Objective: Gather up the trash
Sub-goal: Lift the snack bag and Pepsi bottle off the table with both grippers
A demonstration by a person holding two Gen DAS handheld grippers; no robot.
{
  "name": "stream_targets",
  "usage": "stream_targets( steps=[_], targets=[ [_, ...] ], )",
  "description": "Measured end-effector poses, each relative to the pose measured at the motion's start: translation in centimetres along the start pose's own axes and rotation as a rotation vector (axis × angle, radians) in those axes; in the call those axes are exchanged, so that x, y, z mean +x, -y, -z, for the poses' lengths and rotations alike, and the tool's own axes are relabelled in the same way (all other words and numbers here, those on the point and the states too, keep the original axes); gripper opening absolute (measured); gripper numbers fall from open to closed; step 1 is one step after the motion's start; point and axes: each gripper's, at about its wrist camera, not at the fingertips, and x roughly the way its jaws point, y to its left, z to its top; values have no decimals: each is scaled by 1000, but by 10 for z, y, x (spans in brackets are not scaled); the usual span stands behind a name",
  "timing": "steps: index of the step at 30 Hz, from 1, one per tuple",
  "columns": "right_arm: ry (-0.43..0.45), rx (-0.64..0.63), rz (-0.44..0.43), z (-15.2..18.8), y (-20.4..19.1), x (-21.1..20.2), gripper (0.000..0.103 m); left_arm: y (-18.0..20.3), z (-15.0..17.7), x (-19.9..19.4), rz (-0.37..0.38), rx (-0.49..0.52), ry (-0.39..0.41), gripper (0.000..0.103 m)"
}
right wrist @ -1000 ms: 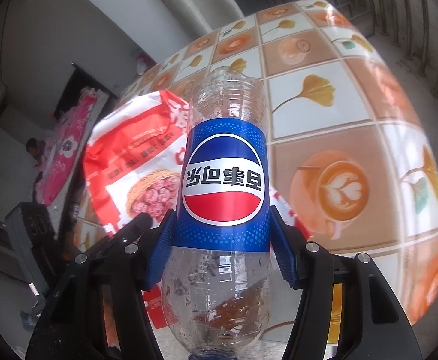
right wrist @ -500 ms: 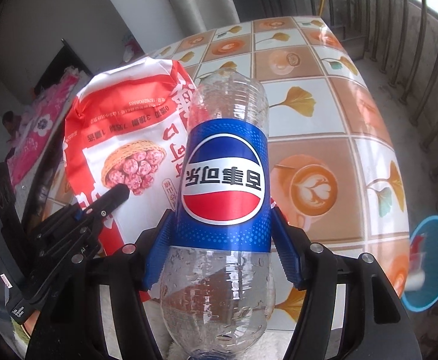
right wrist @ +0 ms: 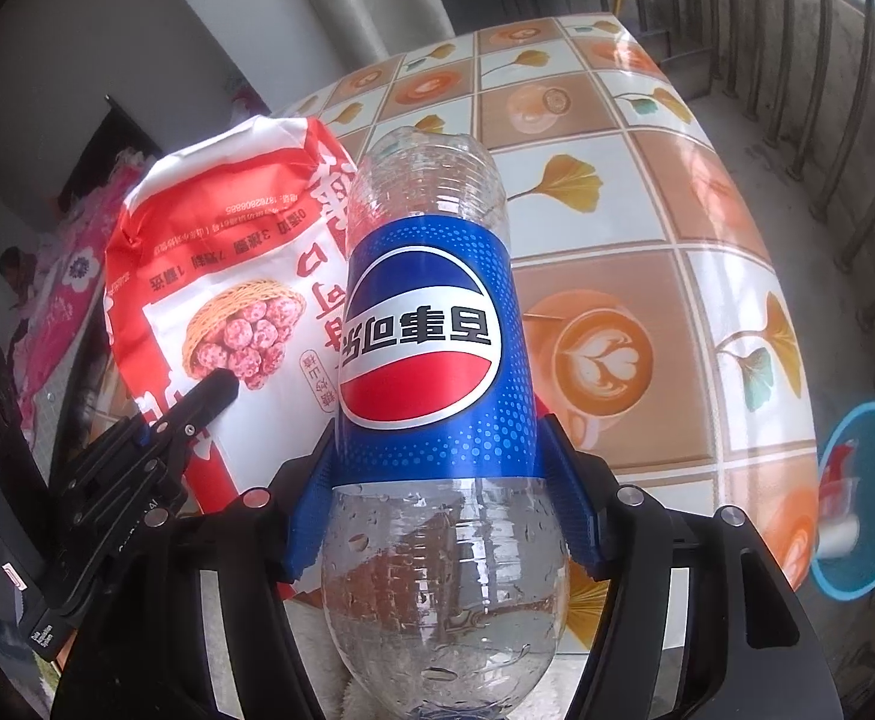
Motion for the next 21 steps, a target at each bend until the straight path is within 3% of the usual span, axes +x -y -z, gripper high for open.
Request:
stream_targets(
  steps=[21],
  targets=[
    [47, 65, -29, -2, 16, -19, 59, 1, -1, -8, -18, 6, 40, 7]
  ],
)
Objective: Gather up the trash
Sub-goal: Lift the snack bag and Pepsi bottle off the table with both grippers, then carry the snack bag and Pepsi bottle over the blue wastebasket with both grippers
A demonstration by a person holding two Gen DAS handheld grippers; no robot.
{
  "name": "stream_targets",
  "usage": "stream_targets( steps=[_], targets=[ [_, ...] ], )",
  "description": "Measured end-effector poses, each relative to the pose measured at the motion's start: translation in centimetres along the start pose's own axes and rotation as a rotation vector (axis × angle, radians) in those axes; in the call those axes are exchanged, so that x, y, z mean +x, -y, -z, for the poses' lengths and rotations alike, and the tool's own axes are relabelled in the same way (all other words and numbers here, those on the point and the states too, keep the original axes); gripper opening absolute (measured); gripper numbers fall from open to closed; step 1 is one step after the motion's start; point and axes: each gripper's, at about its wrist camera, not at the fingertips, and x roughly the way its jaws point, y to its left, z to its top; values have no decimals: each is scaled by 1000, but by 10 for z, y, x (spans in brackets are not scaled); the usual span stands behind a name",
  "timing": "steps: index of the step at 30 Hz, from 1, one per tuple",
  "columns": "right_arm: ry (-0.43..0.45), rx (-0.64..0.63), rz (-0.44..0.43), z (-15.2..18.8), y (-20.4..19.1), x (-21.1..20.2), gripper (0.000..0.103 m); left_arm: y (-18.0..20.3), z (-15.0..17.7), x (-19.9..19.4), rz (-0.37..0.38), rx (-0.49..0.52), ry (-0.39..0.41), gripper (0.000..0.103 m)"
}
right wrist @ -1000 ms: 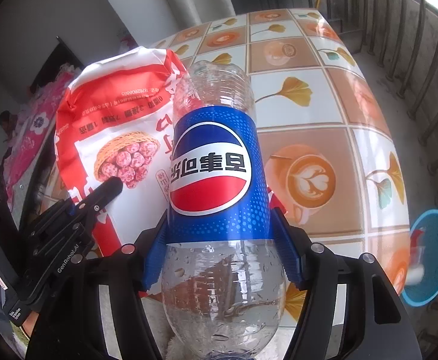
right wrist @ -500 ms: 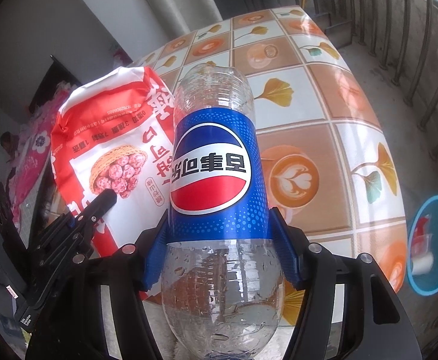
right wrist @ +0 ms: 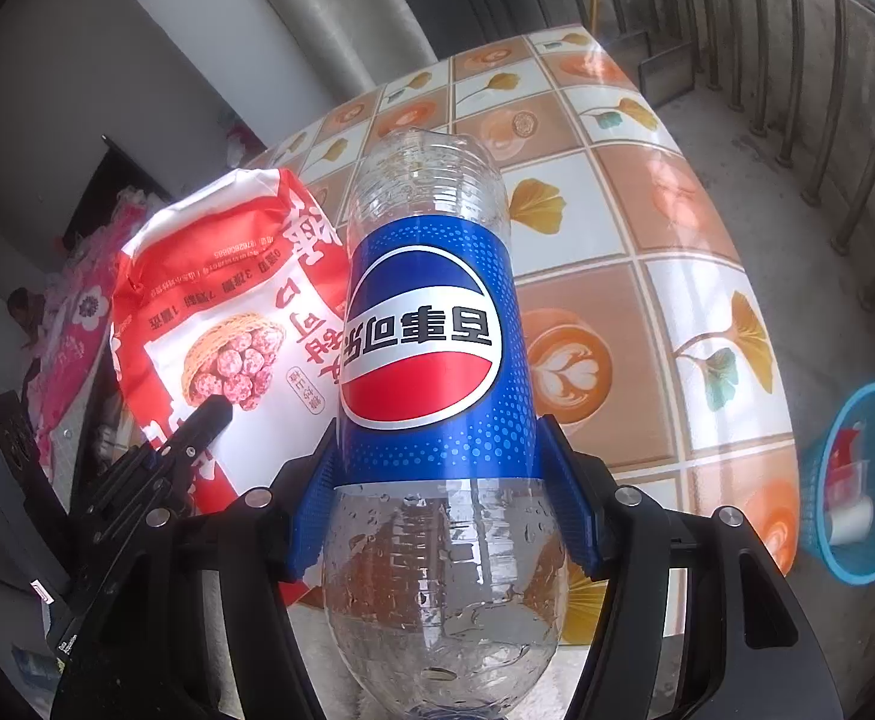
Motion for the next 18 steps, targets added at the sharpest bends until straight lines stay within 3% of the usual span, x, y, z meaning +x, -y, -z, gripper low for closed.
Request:
stream_targets(
  steps=[10, 18],
  targets=[
    [11, 20, -28, -2, 4, -5, 59, -2, -4, -3, 15, -10, 24, 6],
    [55, 36, -63, -3, 7, -22, 59, -1, -13, -18, 75, -35, 77, 1]
  ],
)
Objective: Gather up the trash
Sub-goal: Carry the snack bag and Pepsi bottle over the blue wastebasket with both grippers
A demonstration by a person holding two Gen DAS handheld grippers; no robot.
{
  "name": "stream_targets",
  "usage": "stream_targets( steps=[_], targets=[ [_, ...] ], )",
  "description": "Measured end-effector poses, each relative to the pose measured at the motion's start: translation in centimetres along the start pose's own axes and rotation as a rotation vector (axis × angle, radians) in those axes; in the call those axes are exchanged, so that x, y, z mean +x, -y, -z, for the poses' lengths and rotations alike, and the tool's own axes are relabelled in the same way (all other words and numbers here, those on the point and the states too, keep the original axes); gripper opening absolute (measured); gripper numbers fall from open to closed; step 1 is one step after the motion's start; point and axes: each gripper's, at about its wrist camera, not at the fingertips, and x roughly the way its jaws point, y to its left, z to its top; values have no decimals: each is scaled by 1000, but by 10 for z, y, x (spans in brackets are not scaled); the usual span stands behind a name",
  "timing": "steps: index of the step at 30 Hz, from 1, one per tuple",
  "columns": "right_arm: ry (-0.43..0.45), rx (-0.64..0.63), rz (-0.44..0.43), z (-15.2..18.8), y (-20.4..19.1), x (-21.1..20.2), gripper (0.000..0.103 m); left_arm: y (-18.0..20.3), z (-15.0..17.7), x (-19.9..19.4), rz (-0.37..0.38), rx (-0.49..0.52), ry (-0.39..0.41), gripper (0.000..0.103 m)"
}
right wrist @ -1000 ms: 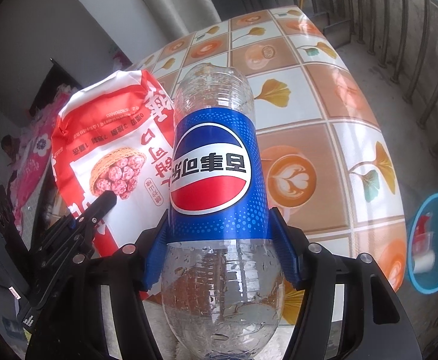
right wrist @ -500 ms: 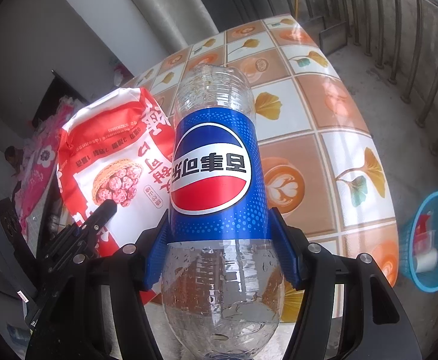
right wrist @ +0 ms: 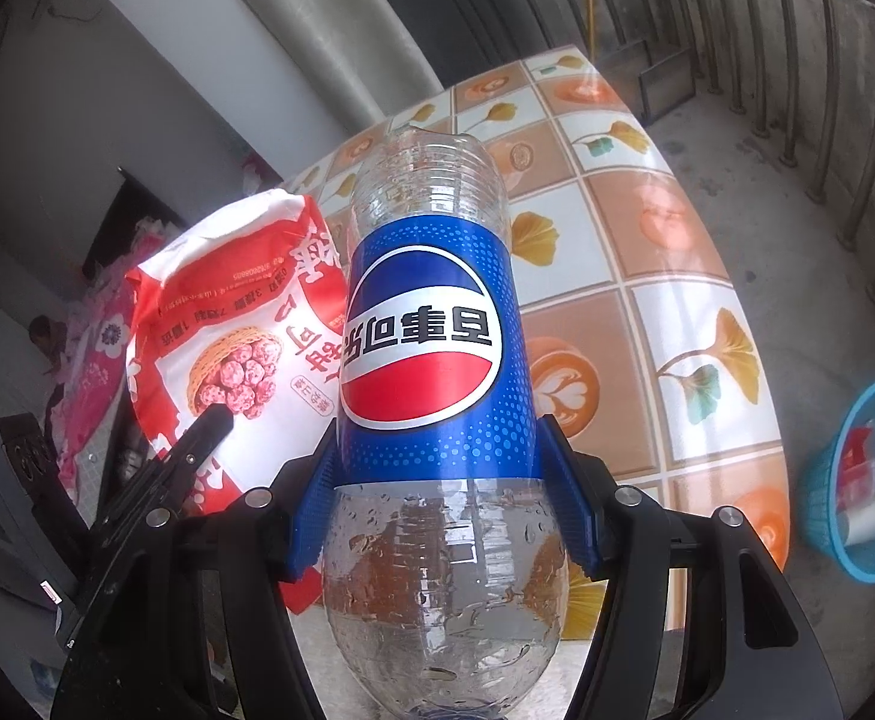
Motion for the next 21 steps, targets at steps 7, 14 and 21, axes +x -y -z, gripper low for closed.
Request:
stream_targets(
  steps=[7, 14, 21],
  targets=[
    [52, 19, -20, -4, 5, -25, 59, 11, -14, -13, 74, -18, 27, 0],
    [189, 82, 37, -8, 39, -89, 59, 35, -34, -22, 242, -47, 19, 0],
    [340, 261, 192, 18, 116, -176, 59, 90, -54, -6, 456, -18, -54, 0]
  ],
)
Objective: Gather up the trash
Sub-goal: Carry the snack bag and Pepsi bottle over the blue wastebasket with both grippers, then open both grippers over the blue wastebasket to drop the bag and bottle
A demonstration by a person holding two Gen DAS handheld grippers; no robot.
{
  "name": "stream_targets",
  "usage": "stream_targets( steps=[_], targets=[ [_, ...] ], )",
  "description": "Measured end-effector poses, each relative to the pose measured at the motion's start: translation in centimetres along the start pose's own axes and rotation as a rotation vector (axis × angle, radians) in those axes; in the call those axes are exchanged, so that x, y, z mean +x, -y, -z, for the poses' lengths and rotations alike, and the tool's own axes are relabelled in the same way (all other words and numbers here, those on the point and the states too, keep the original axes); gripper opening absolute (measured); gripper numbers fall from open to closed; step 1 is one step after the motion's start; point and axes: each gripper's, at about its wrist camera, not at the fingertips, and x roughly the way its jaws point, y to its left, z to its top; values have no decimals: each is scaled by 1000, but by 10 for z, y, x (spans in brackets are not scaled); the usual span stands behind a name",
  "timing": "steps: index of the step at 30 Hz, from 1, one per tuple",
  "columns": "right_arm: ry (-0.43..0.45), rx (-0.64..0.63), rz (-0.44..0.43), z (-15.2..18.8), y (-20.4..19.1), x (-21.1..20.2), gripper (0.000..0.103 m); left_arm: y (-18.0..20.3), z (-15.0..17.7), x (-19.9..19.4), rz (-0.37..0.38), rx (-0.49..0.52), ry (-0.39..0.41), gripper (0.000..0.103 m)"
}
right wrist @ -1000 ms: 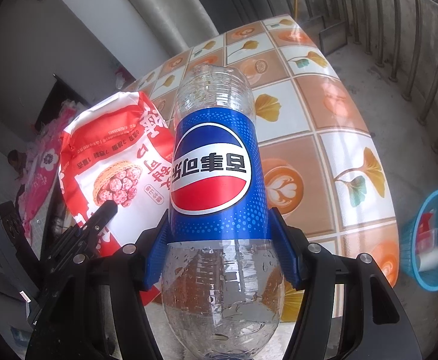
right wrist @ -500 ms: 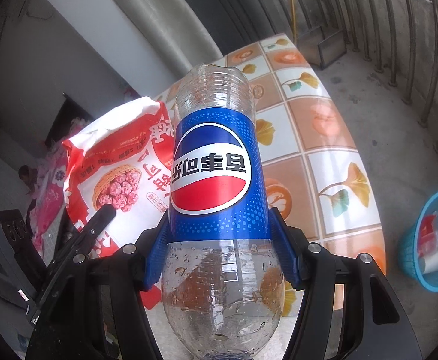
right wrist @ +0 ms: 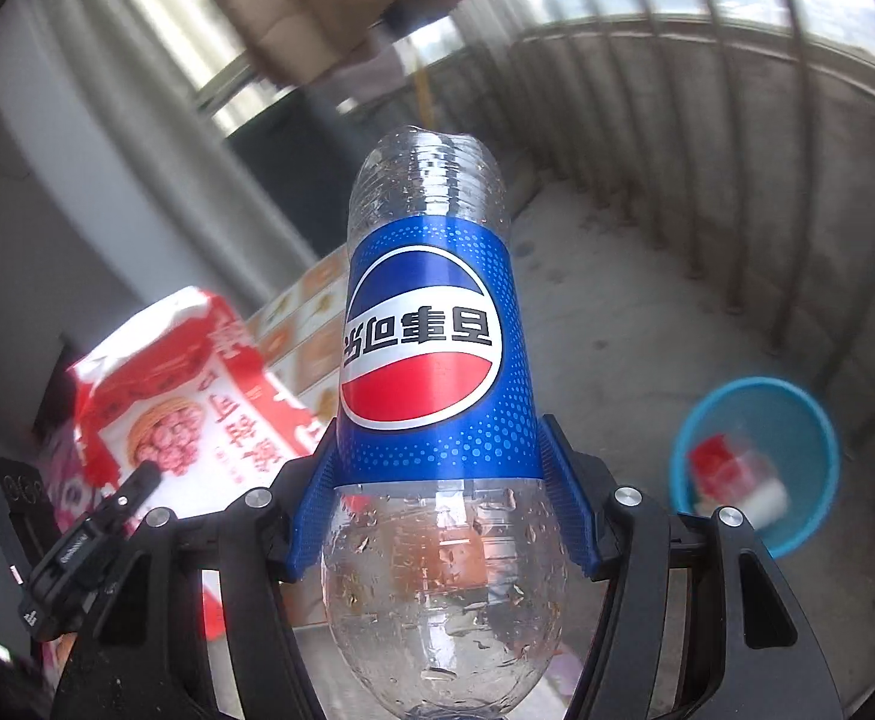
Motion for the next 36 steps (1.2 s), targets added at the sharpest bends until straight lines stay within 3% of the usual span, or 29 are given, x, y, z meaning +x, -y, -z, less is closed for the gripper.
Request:
stream_targets(
  steps=[3, 6, 12, 18, 22, 23, 24, 25, 26, 28, 31, 36],
  targets=[
    [40, 98, 62, 0, 46, -25, 59, 31, -2, 35, 101, 26, -93, 0],
    [50, 206, 99, 7, 91, -39, 59, 56, 6, 76, 141, 52, -197, 0],
    [-17, 363, 147, 33, 153, -17, 59, 108, 50, 183, 145, 98, -461, 0],
    [-103, 538, 136, 51, 214, 18, 59, 143, 94, 276, 83, 130, -638, 1],
    [-107, 670, 111, 52, 254, 39, 61, 160, 108, 331, 95, 105, -692, 2],
    [-107, 698, 99, 53, 264, 46, 62, 163, 114, 348, 81, 104, -708, 8],
    [-113, 740, 84, 55, 280, 59, 65, 164, 122, 366, 39, 116, -740, 17],
    [-119, 775, 78, 59, 291, 69, 69, 163, 128, 379, -12, 126, -767, 46],
    [-134, 825, 87, 65, 307, 81, 72, 160, 137, 391, -76, 133, -785, 57],
    [-172, 890, 121, 74, 328, 97, 72, 156, 145, 401, -140, 119, -800, 57],
    [-165, 898, 134, 83, 331, 100, 72, 152, 150, 389, -118, 101, -807, 57],
    [-136, 883, 133, 87, 325, 80, 72, 158, 136, 355, -105, 177, -726, 60]
  ],
)
